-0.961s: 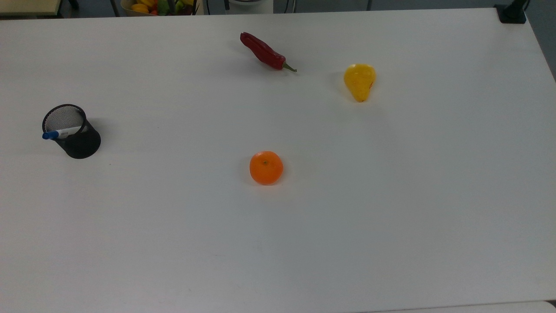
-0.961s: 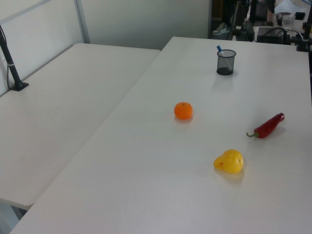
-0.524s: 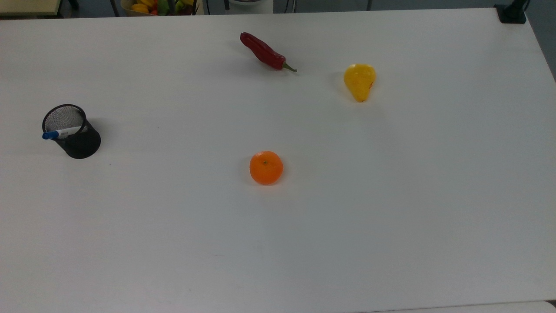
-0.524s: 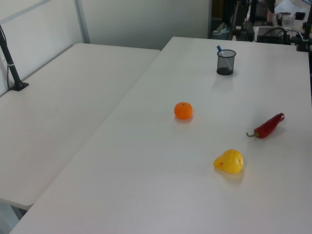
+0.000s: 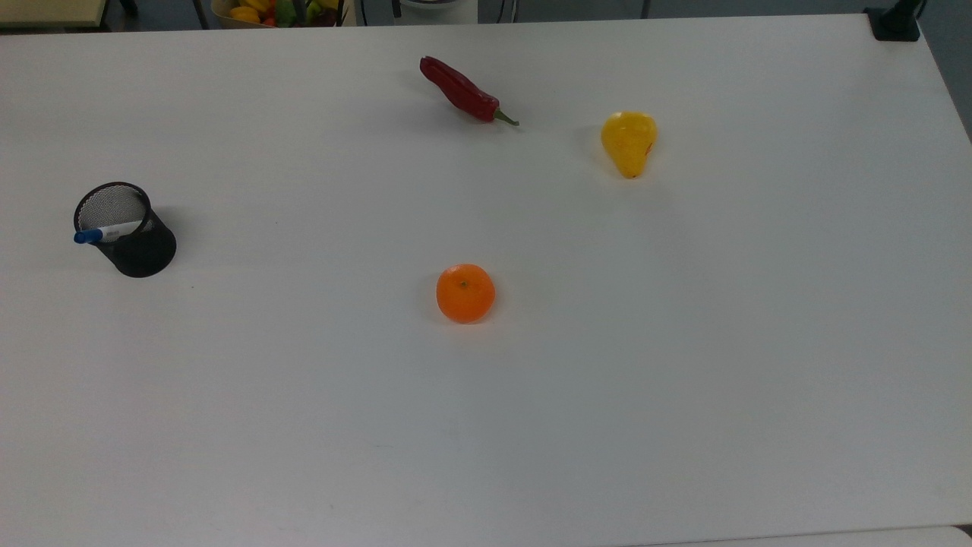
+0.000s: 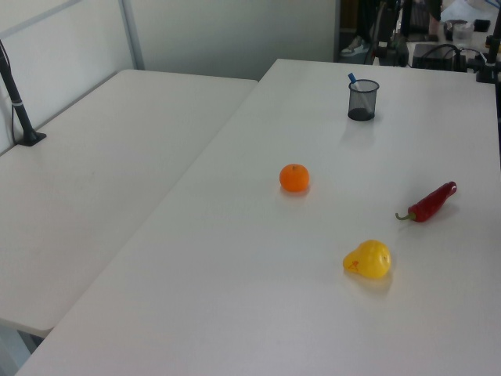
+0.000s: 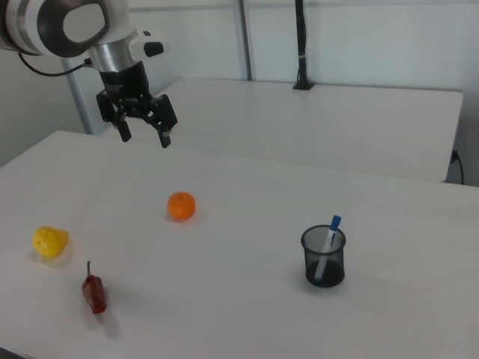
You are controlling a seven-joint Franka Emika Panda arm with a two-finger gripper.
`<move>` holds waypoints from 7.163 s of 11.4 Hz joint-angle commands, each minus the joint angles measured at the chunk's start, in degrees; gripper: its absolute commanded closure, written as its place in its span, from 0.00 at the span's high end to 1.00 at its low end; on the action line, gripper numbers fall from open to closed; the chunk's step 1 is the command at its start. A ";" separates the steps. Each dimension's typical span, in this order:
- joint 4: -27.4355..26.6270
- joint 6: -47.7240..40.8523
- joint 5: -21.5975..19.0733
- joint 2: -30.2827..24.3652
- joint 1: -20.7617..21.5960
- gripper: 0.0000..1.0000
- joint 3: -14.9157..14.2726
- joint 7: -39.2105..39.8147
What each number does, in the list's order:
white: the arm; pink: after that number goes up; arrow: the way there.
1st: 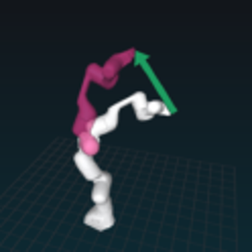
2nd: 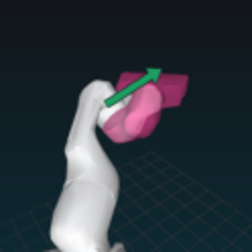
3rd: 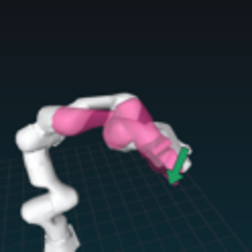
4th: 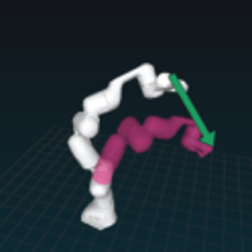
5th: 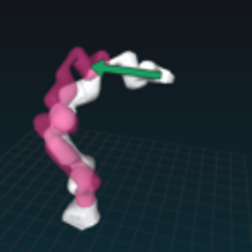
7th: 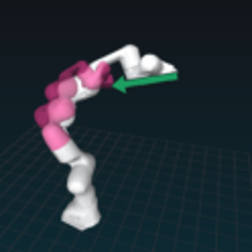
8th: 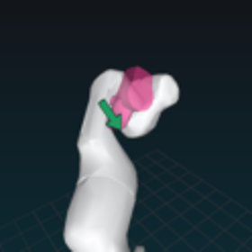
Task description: Take marker pen
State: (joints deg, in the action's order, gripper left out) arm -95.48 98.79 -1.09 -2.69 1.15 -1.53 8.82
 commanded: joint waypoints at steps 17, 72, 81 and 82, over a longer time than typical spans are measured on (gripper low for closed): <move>-1.20 21.16 0.21 3.12 0.43 1.00 -9.17 -0.38; -5.86 55.47 0.74 18.43 -8.27 0.00 -15.78 1.55; -2.62 35.46 -4.27 7.00 -2.56 0.00 -13.60 1.03; -2.52 33.07 -4.36 6.30 -2.65 0.00 -11.41 -0.28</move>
State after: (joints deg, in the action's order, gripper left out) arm -98.38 138.47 -3.99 6.27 -2.28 -15.99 9.02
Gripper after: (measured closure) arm 0.833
